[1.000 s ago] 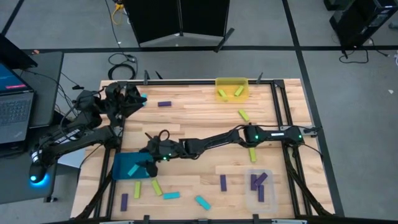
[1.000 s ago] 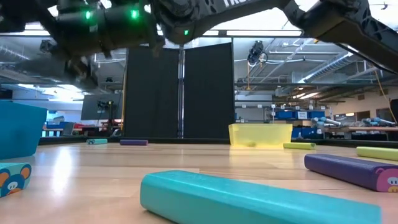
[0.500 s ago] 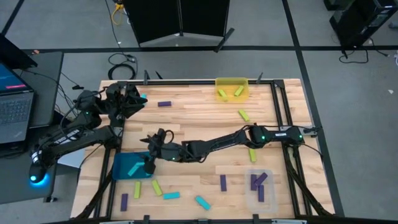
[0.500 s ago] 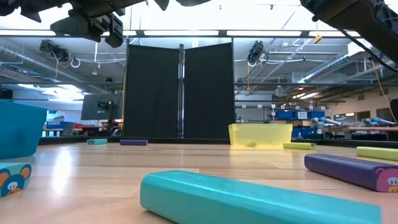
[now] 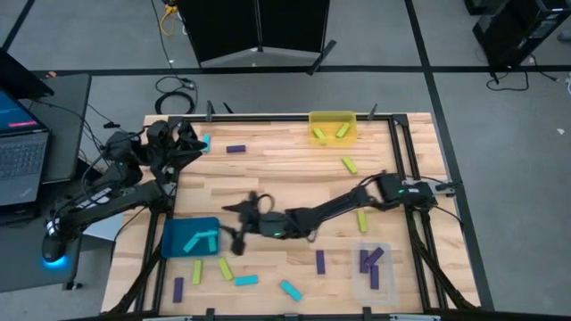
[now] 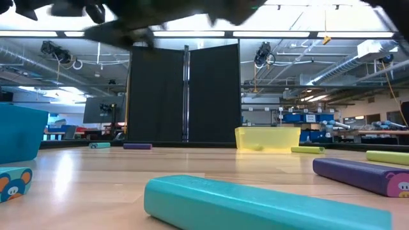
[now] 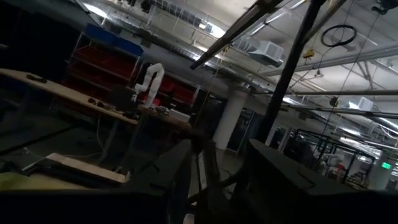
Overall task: Sort blocks
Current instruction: Put the top purple block into the transparent bin
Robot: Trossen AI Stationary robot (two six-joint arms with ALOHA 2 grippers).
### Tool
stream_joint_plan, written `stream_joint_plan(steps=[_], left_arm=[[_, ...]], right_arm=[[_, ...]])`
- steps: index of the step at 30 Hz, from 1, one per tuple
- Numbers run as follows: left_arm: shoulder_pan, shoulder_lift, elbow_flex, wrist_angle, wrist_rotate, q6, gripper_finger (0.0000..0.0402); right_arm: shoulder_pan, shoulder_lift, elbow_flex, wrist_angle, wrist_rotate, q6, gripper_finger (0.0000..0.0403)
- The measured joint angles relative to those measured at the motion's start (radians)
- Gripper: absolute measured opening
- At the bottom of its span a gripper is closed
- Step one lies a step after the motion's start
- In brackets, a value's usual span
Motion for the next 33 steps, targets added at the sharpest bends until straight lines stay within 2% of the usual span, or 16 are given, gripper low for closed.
stream_joint_plan(steps=[4, 8, 11, 16, 20, 25, 30, 33], left_arm=[[0.000, 0.010, 0.000, -0.117, -0.086, 0.049, 0.0160], [0.000, 0.073, 0.000, -0.299, -0.240, 0.116, 0.0160], [0.000, 0.176, 0.000, -0.379, -0.341, 0.157, 0.0160], [0.000, 0.434, 0.031, -0.426, -0.425, 0.261, 0.0160], [0.000, 0.695, 0.180, -0.584, -0.507, 0.408, 0.0160], [0.000, 0.982, 0.428, -0.874, -0.631, 0.652, 0.0163], [0.016, 1.185, 0.623, -1.077, -0.713, 0.885, 0.0177], [0.040, 1.277, 0.703, -1.174, -0.725, 0.987, 0.0190]], right_arm=[[0.001, -0.210, -0.363, 0.216, 0.061, 0.006, 0.0251], [-0.005, -0.402, -0.683, 0.379, 0.139, 0.007, 0.0249], [-0.003, -0.532, -0.870, 0.457, 0.216, 0.006, 0.0249], [0.005, -0.706, -1.100, 0.575, 0.270, 0.007, 0.0247], [0.028, -0.787, -1.216, 0.634, 0.280, 0.023, 0.0246], [0.058, -0.819, -1.263, 0.648, 0.344, 0.024, 0.0246], [0.056, -0.837, -1.263, 0.664, 0.362, -0.058, 0.0245], [0.046, -0.865, -1.263, 0.675, 0.362, -0.108, 0.0244]])
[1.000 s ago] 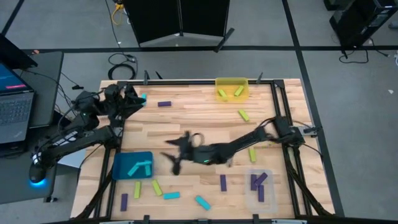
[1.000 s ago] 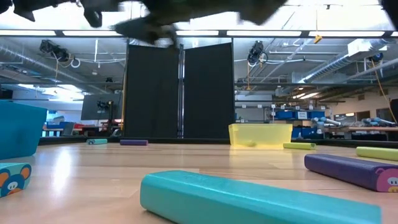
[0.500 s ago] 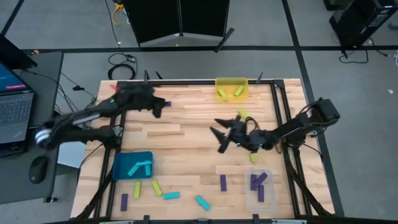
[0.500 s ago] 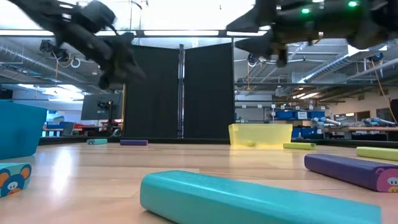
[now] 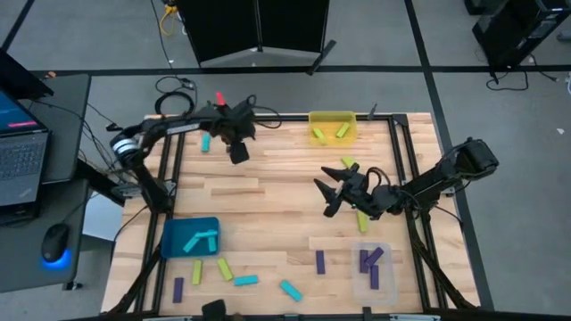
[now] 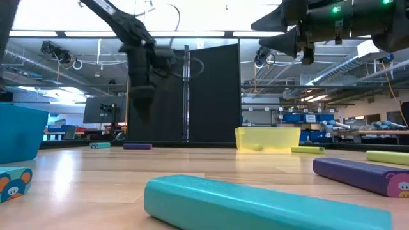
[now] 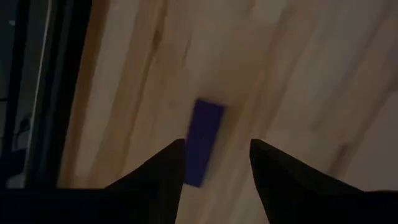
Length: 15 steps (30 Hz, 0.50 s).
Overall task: Sort blocks
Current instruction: Put the top purple block into the transparent bin
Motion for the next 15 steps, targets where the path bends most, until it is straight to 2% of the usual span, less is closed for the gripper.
stream_joint_plan(steps=[5, 11, 15], left_arm=[[0.051, 0.084, 0.036, -0.032, 0.018, 0.103, 0.0225], [0.093, 0.098, 0.029, -0.026, 0.054, 0.149, 0.0270], [0.103, 0.098, 0.010, -0.017, 0.092, 0.181, 0.0280]], right_arm=[[-0.004, -0.043, 0.000, 0.003, 0.000, -0.072, 0.0244], [-0.015, -0.060, 0.000, 0.003, 0.001, -0.129, 0.0241], [-0.030, -0.060, 0.000, -0.005, 0.003, -0.127, 0.0241]])
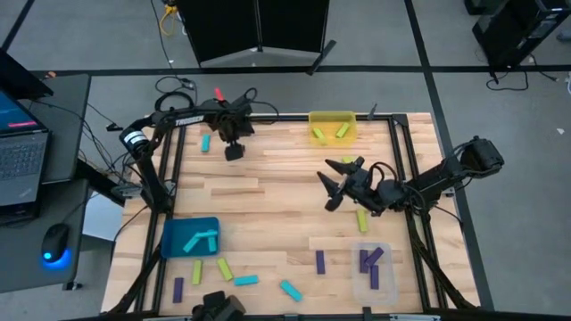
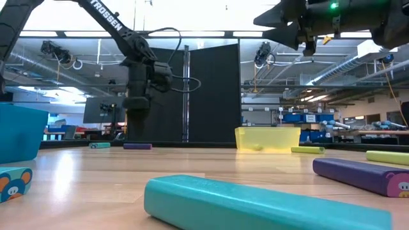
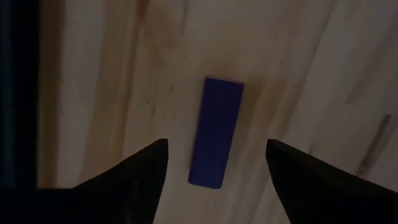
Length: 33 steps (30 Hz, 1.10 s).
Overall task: Sort blocks
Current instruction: Put the top purple block into the transparent bin
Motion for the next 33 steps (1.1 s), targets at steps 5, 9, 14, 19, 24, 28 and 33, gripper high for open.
stream_joint_plan(steps=[5, 9, 14, 19, 24, 28, 33], left_arm=[[-0.001, 0.001, -0.034, 0.042, -0.004, 0.025, 0.0280], [-0.001, 0.026, -0.039, 0.049, -0.017, 0.033, 0.0280], [-0.001, 0.092, -0.037, 0.071, -0.022, 0.034, 0.0280], [-0.001, 0.116, -0.035, 0.070, -0.023, 0.031, 0.0272], [-0.002, 0.117, -0.036, 0.071, -0.025, 0.031, 0.0200], [-0.003, 0.119, -0.037, 0.078, -0.027, 0.031, 0.0113], [-0.003, 0.119, -0.038, 0.079, -0.022, 0.027, 0.0101]], right_arm=[[-0.001, 0.000, 0.000, -0.002, 0.000, 0.003, 0.0240], [-0.001, 0.000, 0.000, -0.002, 0.000, 0.005, 0.0241], [-0.001, 0.000, 0.000, -0.002, 0.000, 0.013, 0.0238], [0.000, 0.001, 0.000, -0.002, 0.000, 0.017, 0.0237], [0.000, 0.001, 0.000, -0.001, 0.000, 0.017, 0.0236], [0.000, 0.001, 0.000, -0.001, 0.000, 0.017, 0.0236], [0.000, 0.001, 0.000, 0.000, 0.000, 0.017, 0.0233]])
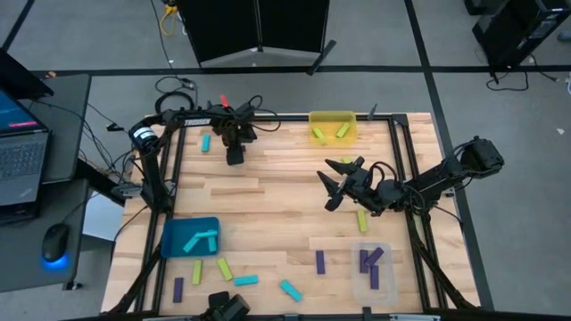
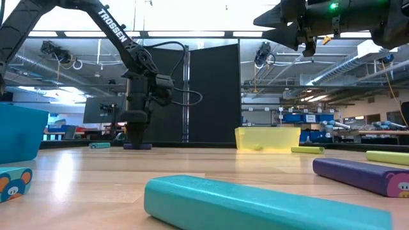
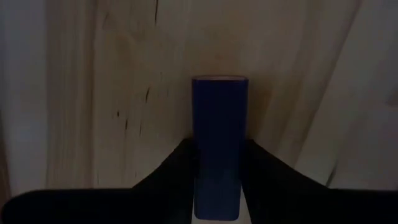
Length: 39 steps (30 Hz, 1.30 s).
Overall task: Sort blocks
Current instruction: Put the top purple block into the transparent bin
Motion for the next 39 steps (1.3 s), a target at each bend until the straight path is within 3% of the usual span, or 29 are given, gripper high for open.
stream_joint_plan(steps=[6, 13, 18, 22, 27, 32, 39], left_arm=[[-0.006, -0.045, -0.007, 0.018, 0.069, -0.045, 0.0101], [-0.070, -0.176, -0.005, 0.091, 0.219, -0.091, 0.0101], [-0.176, -0.232, -0.002, 0.228, 0.303, -0.180, 0.0101], [-0.292, -0.231, -0.004, 0.370, 0.341, -0.261, 0.0101], [-0.469, -0.207, -0.003, 0.609, 0.349, -0.389, 0.0101], [-0.625, -0.150, 0.000, 0.841, 0.327, -0.463, 0.0101], [-0.731, 0.041, 0.045, 1.133, 0.317, -0.611, 0.0101]], right_arm=[[0.003, 0.000, 0.000, 0.017, 0.000, -0.004, 0.0232], [0.024, -0.005, 0.000, 0.116, 0.000, -0.054, 0.0232], [0.052, -0.043, 0.000, 0.227, -0.051, -0.117, 0.0231], [0.084, -0.105, 0.015, 0.295, -0.072, -0.260, 0.0231], [0.114, -0.207, 0.094, 0.291, -0.058, -0.441, 0.0229], [0.130, -0.269, 0.173, 0.255, 0.088, -0.570, 0.0229], [0.150, -0.310, 0.254, 0.149, 0.117, -0.614, 0.0228]])
